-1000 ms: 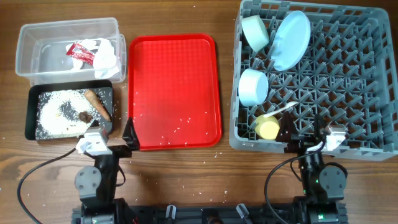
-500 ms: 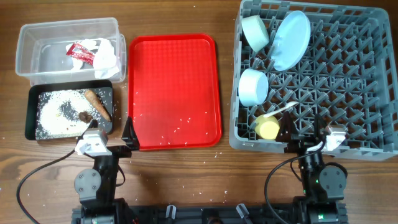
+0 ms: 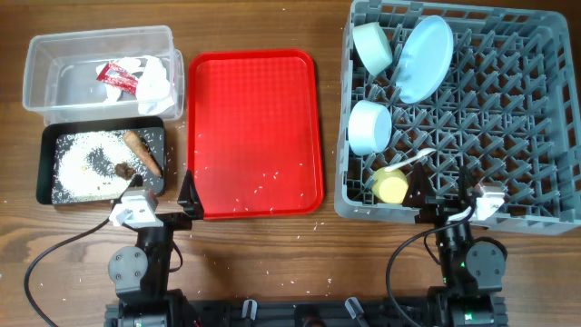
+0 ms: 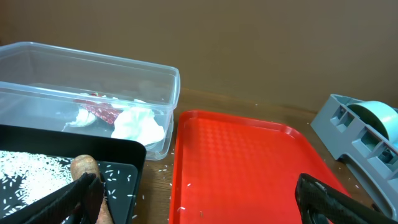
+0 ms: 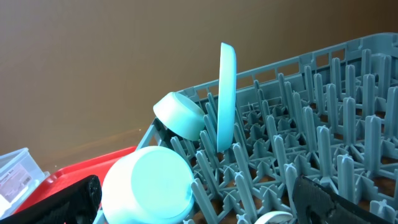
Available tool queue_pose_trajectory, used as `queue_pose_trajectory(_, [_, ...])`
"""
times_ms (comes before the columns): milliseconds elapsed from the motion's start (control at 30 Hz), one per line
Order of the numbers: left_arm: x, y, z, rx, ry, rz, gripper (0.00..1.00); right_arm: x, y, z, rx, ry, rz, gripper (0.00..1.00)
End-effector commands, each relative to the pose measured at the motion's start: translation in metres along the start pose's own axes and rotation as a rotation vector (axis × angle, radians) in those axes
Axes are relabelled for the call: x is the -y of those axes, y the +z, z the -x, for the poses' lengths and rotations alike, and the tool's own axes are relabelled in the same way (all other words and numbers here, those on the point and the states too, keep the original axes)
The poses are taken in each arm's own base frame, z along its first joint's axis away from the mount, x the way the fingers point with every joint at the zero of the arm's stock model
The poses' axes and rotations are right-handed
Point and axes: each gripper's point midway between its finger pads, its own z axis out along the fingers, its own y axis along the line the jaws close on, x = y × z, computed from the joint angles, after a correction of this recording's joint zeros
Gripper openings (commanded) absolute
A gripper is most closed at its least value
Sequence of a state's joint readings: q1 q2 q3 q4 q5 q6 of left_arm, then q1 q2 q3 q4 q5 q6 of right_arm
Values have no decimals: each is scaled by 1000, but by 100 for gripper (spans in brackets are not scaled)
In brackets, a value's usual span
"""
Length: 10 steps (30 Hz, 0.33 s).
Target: Sort waste into correct bins and load items into the dishwasher rack
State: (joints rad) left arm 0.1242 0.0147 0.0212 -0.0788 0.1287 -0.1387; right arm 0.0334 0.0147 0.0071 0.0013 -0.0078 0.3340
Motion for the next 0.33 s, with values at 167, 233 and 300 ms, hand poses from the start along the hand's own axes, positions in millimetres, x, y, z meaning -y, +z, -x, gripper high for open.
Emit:
queue_pose_trajectory(167, [0, 0, -1, 5, 17, 2, 100, -3, 0, 1, 4, -14, 16, 100])
queue_pose_trajectory(233, [-1, 0, -1, 5, 16, 2, 100, -3, 0, 1, 4, -13, 16, 100])
queue_pose_trajectory(300, [-1, 0, -1, 5, 16, 2, 100, -3, 0, 1, 4, -13, 16, 100])
